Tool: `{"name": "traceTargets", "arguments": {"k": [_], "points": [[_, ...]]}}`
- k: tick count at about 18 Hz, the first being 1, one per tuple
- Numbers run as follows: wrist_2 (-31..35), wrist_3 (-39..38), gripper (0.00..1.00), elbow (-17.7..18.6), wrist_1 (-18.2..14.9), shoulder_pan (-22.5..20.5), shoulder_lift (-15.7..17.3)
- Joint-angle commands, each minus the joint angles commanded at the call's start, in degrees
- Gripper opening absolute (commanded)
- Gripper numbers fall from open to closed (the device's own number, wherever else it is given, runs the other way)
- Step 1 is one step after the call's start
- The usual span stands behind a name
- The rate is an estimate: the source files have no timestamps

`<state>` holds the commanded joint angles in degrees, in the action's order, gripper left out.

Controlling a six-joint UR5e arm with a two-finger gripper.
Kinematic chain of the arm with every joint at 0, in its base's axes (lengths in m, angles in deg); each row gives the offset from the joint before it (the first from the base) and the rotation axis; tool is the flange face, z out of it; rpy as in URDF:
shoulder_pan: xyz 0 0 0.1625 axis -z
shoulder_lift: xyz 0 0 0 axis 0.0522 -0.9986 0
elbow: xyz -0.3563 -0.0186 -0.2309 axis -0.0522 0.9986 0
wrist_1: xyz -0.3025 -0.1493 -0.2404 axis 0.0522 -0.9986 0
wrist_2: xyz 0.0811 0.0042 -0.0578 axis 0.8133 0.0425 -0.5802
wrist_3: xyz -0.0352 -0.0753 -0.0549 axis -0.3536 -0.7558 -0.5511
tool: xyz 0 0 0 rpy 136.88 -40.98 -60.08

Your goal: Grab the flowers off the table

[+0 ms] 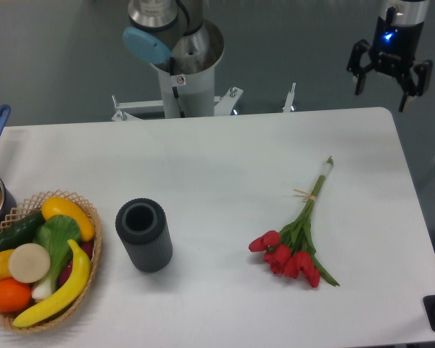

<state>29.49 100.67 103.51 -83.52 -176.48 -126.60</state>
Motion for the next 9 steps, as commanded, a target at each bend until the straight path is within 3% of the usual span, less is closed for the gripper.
{"name": "traceTargets", "arguments": {"k": [9], "points": [[-0.4, -3.5, 1.0, 1.3, 0.3, 0.8, 0.0]]}}
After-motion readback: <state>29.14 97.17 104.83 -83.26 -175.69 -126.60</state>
